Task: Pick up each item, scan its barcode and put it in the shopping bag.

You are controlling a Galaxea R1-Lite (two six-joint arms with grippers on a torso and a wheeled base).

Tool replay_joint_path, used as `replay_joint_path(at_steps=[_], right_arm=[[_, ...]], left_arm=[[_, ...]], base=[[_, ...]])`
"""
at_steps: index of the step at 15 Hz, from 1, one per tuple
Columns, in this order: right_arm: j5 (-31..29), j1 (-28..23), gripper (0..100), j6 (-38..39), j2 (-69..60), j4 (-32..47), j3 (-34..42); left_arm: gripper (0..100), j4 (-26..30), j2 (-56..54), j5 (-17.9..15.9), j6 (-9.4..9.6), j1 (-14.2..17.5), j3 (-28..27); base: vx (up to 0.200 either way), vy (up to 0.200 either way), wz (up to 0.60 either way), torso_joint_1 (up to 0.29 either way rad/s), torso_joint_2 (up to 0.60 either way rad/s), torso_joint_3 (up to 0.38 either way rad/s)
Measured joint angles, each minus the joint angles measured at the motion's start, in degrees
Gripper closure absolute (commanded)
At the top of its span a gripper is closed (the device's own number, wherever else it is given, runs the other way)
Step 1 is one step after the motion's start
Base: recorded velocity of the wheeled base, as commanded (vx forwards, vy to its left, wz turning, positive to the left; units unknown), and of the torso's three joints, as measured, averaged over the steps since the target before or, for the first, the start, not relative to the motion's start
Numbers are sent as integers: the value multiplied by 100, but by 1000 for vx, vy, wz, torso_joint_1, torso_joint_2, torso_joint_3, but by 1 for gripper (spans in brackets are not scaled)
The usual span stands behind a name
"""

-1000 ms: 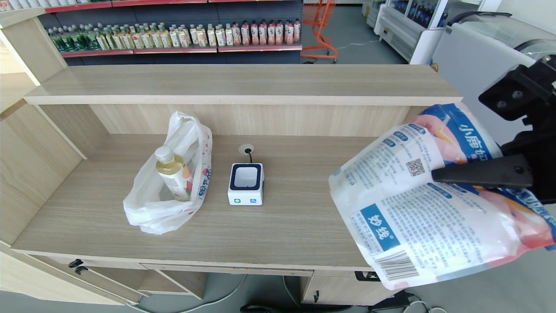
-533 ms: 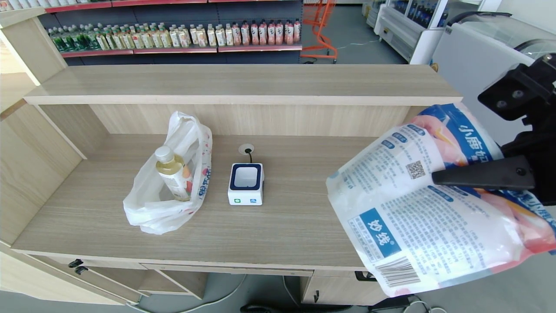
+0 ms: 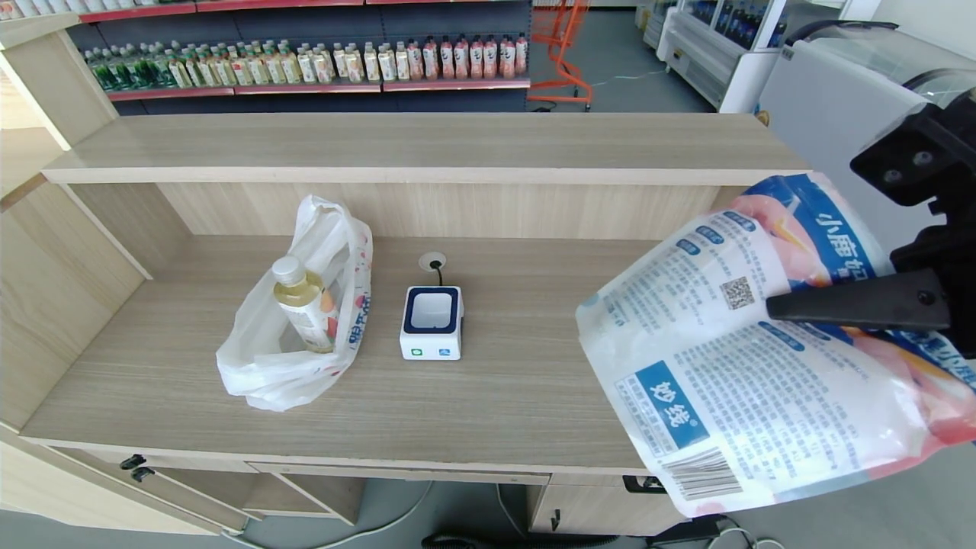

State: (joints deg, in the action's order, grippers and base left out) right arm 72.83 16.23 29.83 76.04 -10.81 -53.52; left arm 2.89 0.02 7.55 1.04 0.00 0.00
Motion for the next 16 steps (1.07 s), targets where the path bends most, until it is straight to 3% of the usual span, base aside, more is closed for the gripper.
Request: replay_joint_path(at_steps=[2,5,6,8,10,16], right_arm=[[-251,0,100,-802,-17,-79,173],[-1234,-197,100,-3533,59,-130,550],[-1596,-366,100,-4412,96,-144,669],[-2854,-675,100,-5432,146,-169,969],[-3590,-824,100,-5810,129,-196,1182],[-3867,-1033,100,-6067,-364,-201,1595]], left_arm=[[0,0,0,0,2,0,0],[0,0,0,0,2,0,0],[0,0,0,-2,2,0,0],[0,1,0,0,0,0,0],[0,1,0,0,0,0,0],[0,1,0,0,9,0,0]], base=[[0,0,0,0,0,0],[0,0,0,0,0,0],[0,0,0,0,0,0],[0,0,0,0,0,0],[0,0,0,0,0,0],[0,0,0,0,0,0]])
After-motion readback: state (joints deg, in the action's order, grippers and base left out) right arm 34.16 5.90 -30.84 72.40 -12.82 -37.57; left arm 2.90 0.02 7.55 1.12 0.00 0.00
